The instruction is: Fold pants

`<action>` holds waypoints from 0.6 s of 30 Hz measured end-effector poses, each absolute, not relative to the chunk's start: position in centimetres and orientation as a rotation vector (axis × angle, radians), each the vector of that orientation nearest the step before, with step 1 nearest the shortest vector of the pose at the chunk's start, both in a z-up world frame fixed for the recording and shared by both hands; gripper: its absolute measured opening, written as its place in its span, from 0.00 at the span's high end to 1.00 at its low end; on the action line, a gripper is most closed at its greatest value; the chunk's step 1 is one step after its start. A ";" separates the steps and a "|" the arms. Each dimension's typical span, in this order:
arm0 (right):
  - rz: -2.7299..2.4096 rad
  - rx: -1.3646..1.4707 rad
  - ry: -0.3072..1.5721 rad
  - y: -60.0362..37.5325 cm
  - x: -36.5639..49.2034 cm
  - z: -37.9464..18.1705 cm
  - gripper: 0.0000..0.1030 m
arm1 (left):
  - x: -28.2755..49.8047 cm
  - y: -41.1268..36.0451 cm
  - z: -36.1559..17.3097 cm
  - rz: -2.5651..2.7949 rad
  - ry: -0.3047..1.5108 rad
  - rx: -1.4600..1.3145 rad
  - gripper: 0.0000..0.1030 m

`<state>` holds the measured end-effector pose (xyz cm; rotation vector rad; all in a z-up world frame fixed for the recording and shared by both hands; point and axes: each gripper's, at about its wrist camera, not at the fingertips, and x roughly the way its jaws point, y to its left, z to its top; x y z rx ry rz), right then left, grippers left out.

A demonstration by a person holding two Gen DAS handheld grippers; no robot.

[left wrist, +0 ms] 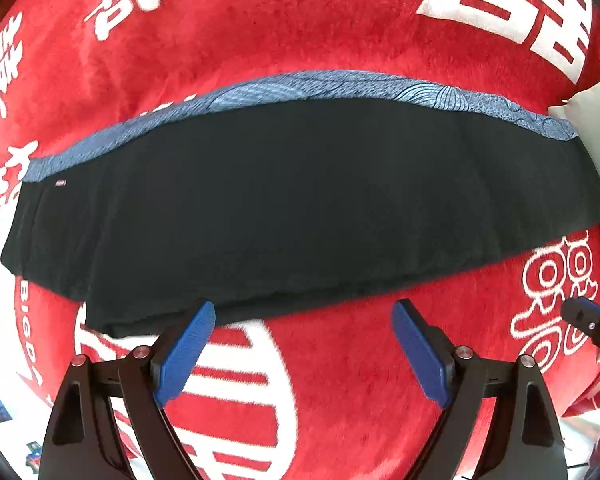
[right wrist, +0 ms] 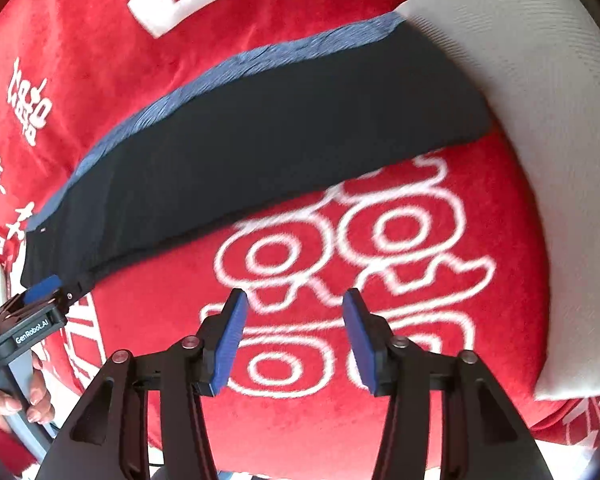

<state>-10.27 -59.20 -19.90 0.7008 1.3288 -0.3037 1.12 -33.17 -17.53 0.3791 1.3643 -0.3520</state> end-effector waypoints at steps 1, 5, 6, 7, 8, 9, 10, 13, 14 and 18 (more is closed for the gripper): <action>-0.301 0.702 1.330 -58.6 -10.2 -19.8 0.48 | 1.0 -32.4 -17.5 -0.350 1.366 0.376 0.12; -0.292 0.727 1.330 -56.1 -9.4 -19.7 0.47 | 1.0 -30.1 -16.9 -0.343 1.368 0.354 0.12; -0.295 0.740 1.327 -55.5 -9.1 -19.6 0.47 | 1.4 -29.2 -16.9 -0.339 1.368 0.346 0.12; -0.296 0.757 1.320 -54.8 -8.9 -19.5 0.47 | 1.7 -28.4 -16.6 -0.337 1.367 0.339 0.12; -0.297 0.769 1.312 -53.9 -8.5 -19.3 0.47 | 1.8 -27.4 -16.3 -0.334 1.366 0.330 0.12; -0.295 0.775 1.306 -52.9 -8.1 -19.1 0.47 | 2.0 -26.6 -15.9 -0.332 1.366 0.322 0.12; -0.292 0.776 1.303 -52.0 -7.6 -19.0 0.47 | 2.3 -25.5 -15.8 -0.332 1.366 0.315 0.12; -0.261 0.774 1.302 -48.6 -5.8 -18.7 0.47 | 3.3 -22.8 -15.1 -0.332 1.356 0.310 0.12; -0.244 0.776 1.302 -47.3 -5.0 -18.7 0.47 | 4.3 -21.4 -15.0 -0.332 1.348 0.306 0.12; -0.185 0.804 1.288 -42.7 -2.2 -18.7 0.47 | 7.2 -17.3 -15.1 -0.318 1.329 0.296 0.12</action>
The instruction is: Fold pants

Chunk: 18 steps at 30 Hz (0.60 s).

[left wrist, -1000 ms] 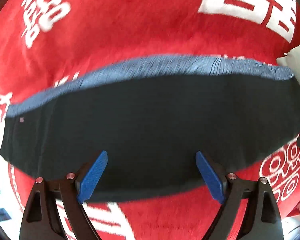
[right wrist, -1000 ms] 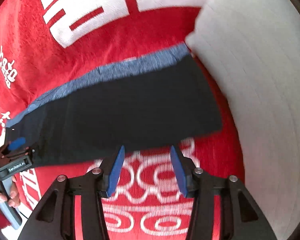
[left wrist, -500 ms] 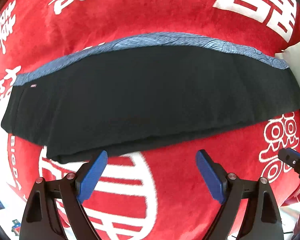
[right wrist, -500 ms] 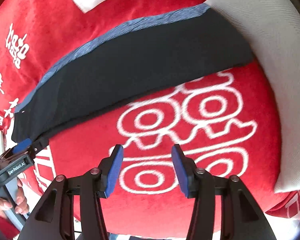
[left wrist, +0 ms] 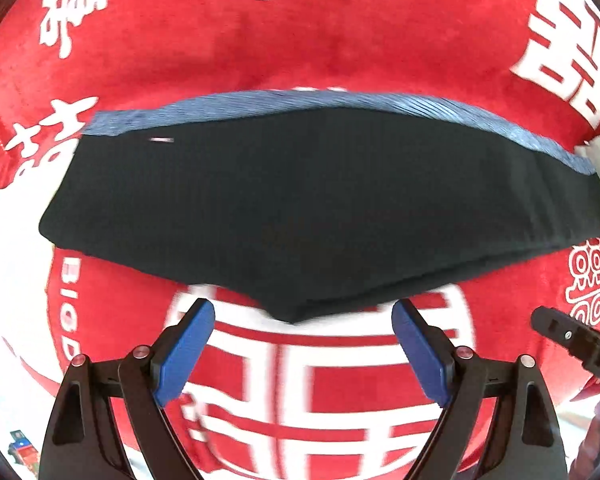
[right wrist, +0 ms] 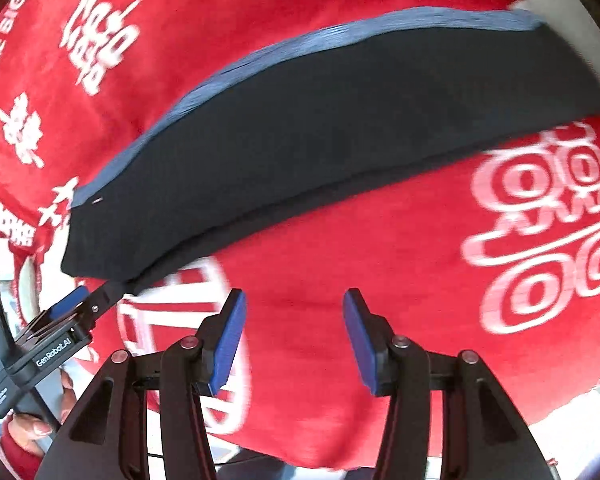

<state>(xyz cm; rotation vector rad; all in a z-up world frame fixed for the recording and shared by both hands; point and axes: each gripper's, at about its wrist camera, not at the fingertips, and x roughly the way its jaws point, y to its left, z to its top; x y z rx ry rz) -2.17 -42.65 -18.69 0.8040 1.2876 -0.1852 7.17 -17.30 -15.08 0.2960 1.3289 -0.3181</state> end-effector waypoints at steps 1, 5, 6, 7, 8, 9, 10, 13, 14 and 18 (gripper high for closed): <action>-0.180 0.813 1.282 -41.5 -1.2 -19.1 0.47 | 7.9 -16.4 -15.1 -0.311 1.324 0.294 0.12; -0.129 0.892 1.255 -37.7 1.7 -20.0 0.47 | 10.8 -12.6 -15.4 -0.271 1.316 0.283 0.12; -0.112 0.915 1.246 -36.9 2.4 -20.2 0.47 | 11.2 -12.0 -15.6 -0.264 1.318 0.279 0.12; -0.101 0.927 1.237 -36.4 3.0 -20.3 0.47 | 11.8 -11.3 -15.8 -0.259 1.320 0.272 0.12; -0.083 0.934 1.222 -35.8 3.5 -20.4 0.47 | 12.1 -10.9 -15.9 -0.255 1.319 0.269 0.12; -0.074 0.941 1.212 -35.3 4.1 -20.5 0.47 | 12.5 -10.5 -16.2 -0.252 1.320 0.266 0.12; -0.062 0.955 1.195 -34.8 4.7 -20.7 0.47 | 12.8 -10.3 -16.2 -0.249 1.321 0.263 0.12; -0.071 0.984 1.186 -34.5 5.5 -21.4 0.47 | 13.8 -10.1 -16.9 -0.253 1.323 0.243 0.12; -0.081 0.989 1.186 -34.6 5.5 -21.6 0.47 | 13.9 -10.3 -17.1 -0.261 1.323 0.240 0.12; -0.096 1.026 1.171 -35.2 5.3 -22.1 0.47 | 14.2 -11.9 -17.3 -0.313 1.315 0.254 0.12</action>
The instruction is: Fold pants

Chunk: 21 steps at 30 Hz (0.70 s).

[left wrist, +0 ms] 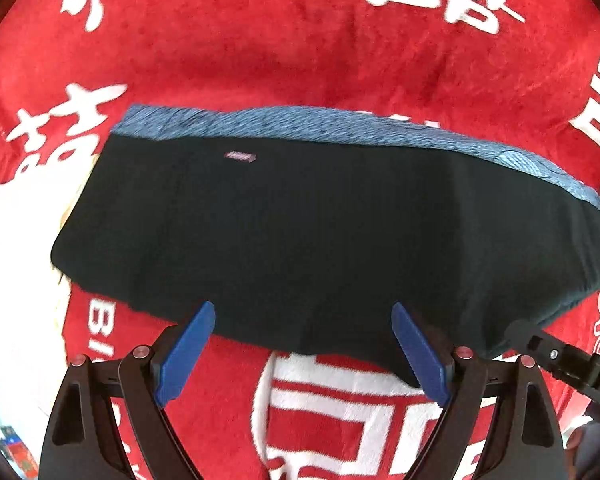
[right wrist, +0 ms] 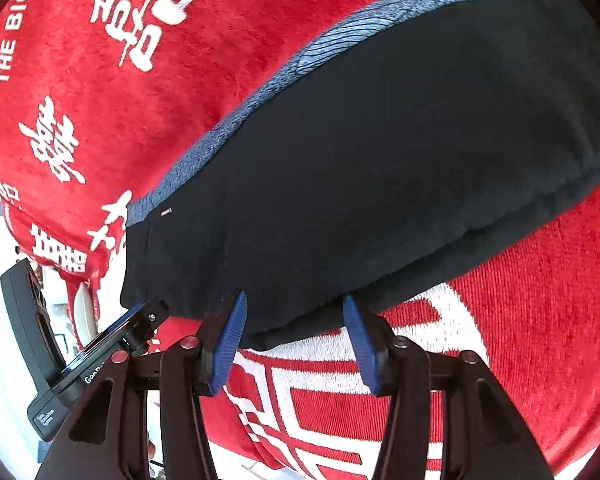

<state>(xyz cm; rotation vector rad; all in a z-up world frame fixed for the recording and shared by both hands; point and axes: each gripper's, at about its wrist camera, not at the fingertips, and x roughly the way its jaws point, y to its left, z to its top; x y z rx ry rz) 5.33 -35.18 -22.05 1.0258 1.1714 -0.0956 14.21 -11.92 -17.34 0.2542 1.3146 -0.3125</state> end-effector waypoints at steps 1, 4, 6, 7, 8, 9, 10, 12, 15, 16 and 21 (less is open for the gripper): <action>-0.099 1.044 1.162 -35.4 5.2 -22.1 0.47 | 14.2 -12.3 -17.4 -0.324 1.312 0.259 0.12; -0.115 1.095 1.137 -36.2 5.3 -22.6 0.47 | 14.7 -13.8 -17.8 -0.344 1.299 0.271 0.12; -0.126 1.138 1.129 -36.7 5.7 -23.0 0.59 | 15.1 -14.7 -18.0 -0.358 1.291 0.279 0.12; -0.143 1.137 1.149 -37.0 6.0 -23.3 0.84 | 15.3 -15.1 -18.1 -0.362 1.286 0.285 0.12; -0.152 1.132 1.166 -37.1 6.1 -23.3 0.88 | 15.4 -15.6 -18.3 -0.369 1.282 0.296 0.12; -0.148 1.122 1.167 -37.1 6.1 -23.2 0.89 | 15.3 -16.1 -18.5 -0.378 1.283 0.316 0.12; -0.146 1.086 1.171 -36.9 6.1 -22.7 0.90 | 15.1 -16.5 -18.7 -0.389 1.286 0.346 0.12; -0.135 0.981 1.170 -36.1 5.8 -21.4 0.91 | 14.2 -16.9 -19.0 -0.414 1.286 0.391 0.12; -0.134 0.942 1.175 -35.5 5.0 -21.0 0.91 | 12.4 -17.0 -19.8 -0.436 1.301 0.446 0.12; -0.140 0.945 1.182 -35.5 4.9 -21.2 0.92 | 11.7 -16.9 -20.3 -0.434 1.307 0.457 0.12; -0.153 0.908 1.207 -35.3 4.0 -22.8 0.92 | 10.4 -16.6 -20.8 -0.409 1.282 0.438 0.11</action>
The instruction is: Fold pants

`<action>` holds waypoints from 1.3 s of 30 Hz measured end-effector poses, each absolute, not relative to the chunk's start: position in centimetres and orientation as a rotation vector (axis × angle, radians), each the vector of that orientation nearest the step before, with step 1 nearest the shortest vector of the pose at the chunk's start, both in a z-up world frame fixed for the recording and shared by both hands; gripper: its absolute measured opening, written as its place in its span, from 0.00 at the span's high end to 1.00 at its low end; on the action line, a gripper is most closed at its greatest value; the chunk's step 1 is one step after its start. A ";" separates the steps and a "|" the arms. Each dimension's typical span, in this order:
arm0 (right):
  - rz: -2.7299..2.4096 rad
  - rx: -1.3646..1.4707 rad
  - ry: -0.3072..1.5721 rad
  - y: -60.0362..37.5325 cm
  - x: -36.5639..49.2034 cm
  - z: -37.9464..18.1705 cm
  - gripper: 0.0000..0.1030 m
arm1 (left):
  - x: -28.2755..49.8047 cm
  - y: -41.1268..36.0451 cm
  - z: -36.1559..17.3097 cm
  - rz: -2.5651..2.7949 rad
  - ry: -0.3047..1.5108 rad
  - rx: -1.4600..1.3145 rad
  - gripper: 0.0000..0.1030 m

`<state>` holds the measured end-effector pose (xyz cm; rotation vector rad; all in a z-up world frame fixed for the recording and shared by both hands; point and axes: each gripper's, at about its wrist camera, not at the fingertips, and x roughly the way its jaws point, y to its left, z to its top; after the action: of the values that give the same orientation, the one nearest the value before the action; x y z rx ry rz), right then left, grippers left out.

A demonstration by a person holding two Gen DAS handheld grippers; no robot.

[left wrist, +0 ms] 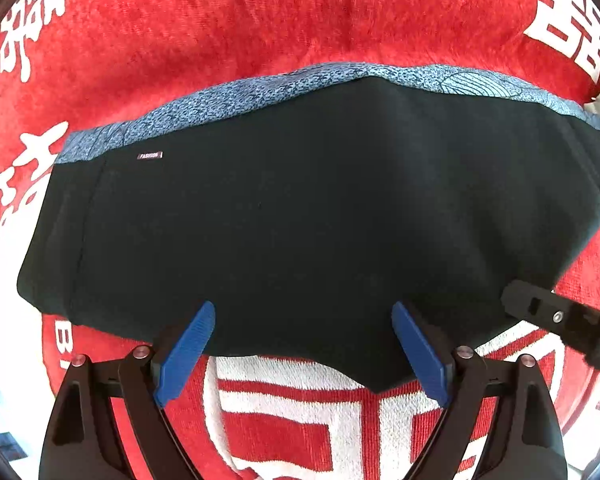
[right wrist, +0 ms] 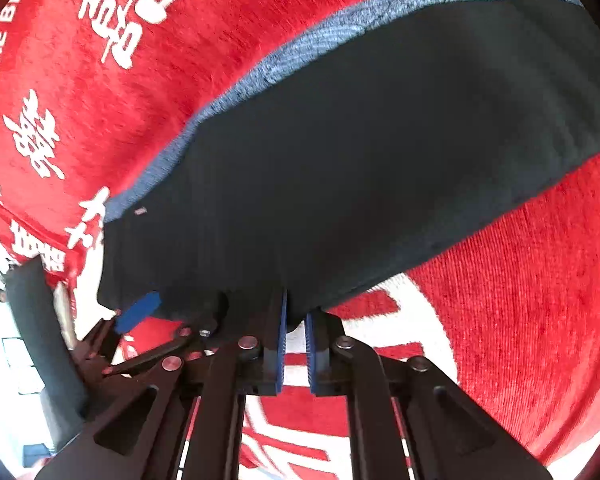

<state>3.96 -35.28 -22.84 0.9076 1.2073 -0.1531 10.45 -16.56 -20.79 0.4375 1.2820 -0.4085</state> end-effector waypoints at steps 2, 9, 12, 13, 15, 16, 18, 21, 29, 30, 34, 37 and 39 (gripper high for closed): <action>-0.139 0.913 1.205 -35.6 3.9 -22.7 0.87 | 10.5 -16.5 -20.8 -0.410 1.283 0.437 0.11; -0.178 0.835 1.226 -38.5 1.7 -20.0 0.72 | 10.9 -16.3 -20.2 -0.409 1.301 0.440 0.11; -0.263 0.770 1.185 -41.3 0.6 -18.1 0.72 | 11.6 -16.4 -19.1 -0.400 1.297 0.411 0.12; -0.291 0.746 1.173 -42.0 0.5 -17.6 0.72 | 11.8 -16.7 -18.8 -0.400 1.287 0.398 0.12; -0.348 0.690 1.167 -43.7 0.9 -17.3 0.72 | 12.2 -17.6 -18.1 -0.409 1.266 0.381 0.12; -0.362 0.677 1.177 -44.3 1.2 -17.6 0.72 | 12.4 -18.3 -18.1 -0.414 1.264 0.382 0.12; -0.404 0.631 1.215 -45.4 1.7 -18.9 0.72 | 12.6 -19.5 -18.7 -0.419 1.271 0.407 0.12; -0.442 0.659 1.251 -46.9 1.1 -21.3 0.75 | 12.2 -20.5 -20.8 -0.418 1.296 0.485 0.11; -0.387 0.669 1.186 -46.5 3.2 -18.4 0.75 | 15.6 -18.8 -18.5 -0.376 1.225 0.437 0.11; -0.364 0.650 1.183 -46.4 4.1 -18.2 0.75 | 16.6 -18.8 -18.3 -0.361 1.215 0.429 0.11; -0.284 0.588 1.181 -45.0 9.9 -18.4 0.75 | 20.9 -19.1 -18.4 -0.318 1.227 0.351 0.11; -0.255 0.554 1.189 -43.9 13.1 -19.0 0.75 | 23.0 -20.9 -19.4 -0.301 1.220 0.359 0.11; -0.251 0.528 1.204 -43.3 14.7 -20.0 0.75 | 23.7 -22.1 -20.6 -0.299 1.218 0.366 0.11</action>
<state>14.68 -43.32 -19.96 0.5277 1.2039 -0.2515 23.69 -22.11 -20.56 0.3661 1.2180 -0.2988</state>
